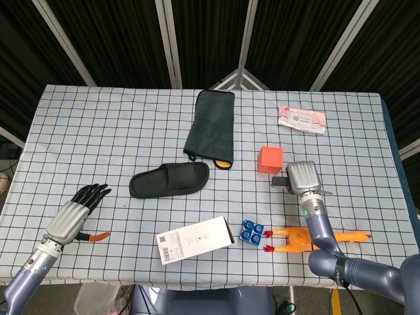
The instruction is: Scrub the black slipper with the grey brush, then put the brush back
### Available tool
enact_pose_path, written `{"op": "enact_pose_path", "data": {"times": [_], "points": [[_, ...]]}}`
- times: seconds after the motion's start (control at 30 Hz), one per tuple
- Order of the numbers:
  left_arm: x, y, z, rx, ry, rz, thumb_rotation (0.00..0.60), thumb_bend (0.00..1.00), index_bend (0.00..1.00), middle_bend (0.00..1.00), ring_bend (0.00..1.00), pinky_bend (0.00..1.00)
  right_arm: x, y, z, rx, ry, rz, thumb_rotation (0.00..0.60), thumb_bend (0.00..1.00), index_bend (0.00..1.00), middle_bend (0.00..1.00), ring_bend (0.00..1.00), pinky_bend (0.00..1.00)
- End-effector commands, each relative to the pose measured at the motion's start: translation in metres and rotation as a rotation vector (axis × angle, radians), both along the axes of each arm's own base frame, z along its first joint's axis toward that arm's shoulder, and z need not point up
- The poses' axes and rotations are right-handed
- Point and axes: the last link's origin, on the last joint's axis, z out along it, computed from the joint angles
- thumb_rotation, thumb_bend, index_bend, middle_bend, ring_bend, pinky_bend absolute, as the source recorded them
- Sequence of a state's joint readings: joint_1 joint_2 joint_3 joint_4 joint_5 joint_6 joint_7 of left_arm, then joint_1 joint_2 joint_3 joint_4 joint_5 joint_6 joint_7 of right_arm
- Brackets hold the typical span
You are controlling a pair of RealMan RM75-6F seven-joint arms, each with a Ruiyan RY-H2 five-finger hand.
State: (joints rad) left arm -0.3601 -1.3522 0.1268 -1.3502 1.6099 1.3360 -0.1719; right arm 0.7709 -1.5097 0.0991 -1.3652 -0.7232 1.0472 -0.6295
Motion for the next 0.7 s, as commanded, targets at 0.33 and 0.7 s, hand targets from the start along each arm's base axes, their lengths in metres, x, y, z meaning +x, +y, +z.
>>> {"op": "enact_pose_path", "data": {"times": [0.33, 0.7], "points": [[-0.004, -0.002, 0.0, -0.006, 0.005, 0.002, 0.444, 0.22, 0.0, 0.02, 0.0, 0.07, -0.023, 0.021, -0.013, 0.1, 0.058, -0.037, 0.6, 0.73, 0.01, 0.23, 0.33, 0.56], [0.002, -0.008, 0.003, -0.015, -0.012, -0.03, 0.443, 0.22, 0.0, 0.02, 0.0, 0.06, -0.009, 0.047, -0.002, 0.111, 0.051, -0.002, 0.6, 0.42, 0.0, 0.0, 0.08, 0.34]]}}
